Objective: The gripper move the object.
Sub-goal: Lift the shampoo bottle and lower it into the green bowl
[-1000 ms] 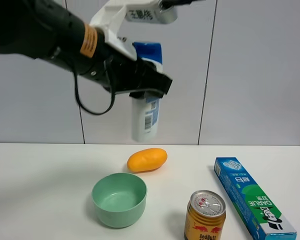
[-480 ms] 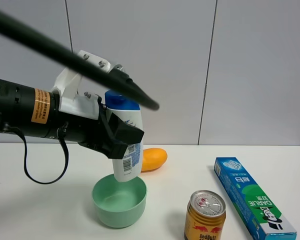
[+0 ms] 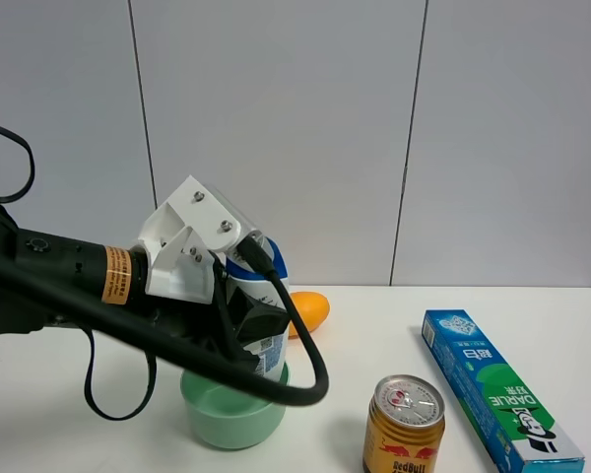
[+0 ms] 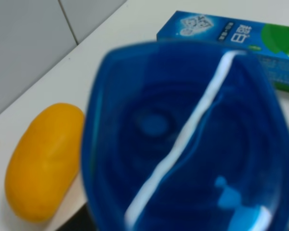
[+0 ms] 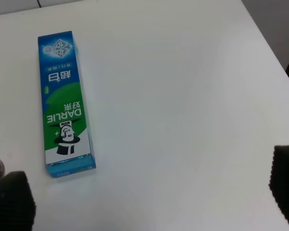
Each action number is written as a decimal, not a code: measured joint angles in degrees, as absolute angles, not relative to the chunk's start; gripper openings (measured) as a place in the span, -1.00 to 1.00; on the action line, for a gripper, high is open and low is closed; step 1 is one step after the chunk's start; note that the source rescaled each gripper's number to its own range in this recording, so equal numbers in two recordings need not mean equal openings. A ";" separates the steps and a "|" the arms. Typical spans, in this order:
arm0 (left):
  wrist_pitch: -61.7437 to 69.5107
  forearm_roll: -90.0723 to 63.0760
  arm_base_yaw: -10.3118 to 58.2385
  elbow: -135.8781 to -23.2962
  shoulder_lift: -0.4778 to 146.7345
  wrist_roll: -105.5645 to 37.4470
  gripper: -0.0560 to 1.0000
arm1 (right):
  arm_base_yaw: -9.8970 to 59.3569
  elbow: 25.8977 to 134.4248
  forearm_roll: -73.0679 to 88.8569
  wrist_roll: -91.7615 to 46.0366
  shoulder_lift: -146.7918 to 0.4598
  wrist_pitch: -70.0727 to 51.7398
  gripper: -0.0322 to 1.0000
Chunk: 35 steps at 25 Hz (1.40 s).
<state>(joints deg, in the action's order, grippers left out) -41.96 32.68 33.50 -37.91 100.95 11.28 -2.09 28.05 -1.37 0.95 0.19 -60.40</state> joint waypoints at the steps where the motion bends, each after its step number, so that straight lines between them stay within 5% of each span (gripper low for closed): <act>1: -42.19 32.28 33.50 -37.91 101.48 11.17 -0.89 | -2.09 28.05 -1.37 0.95 0.19 -60.40 1.00; 29: -43.21 32.22 30.45 -37.91 106.74 11.29 -0.89 | -2.09 28.05 -1.37 0.95 0.19 -60.40 1.00; 31: -43.33 32.22 30.45 -37.91 106.82 11.29 -0.76 | -2.09 28.05 -1.37 0.95 0.19 -60.40 1.00; 35: -44.91 32.22 30.45 -37.91 106.75 11.29 -0.04 | -2.09 28.05 -1.37 0.95 0.19 -60.40 1.00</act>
<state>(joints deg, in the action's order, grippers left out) -44.91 32.22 30.45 -37.91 106.75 11.29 -2.09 28.05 -1.37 0.95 0.19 -60.40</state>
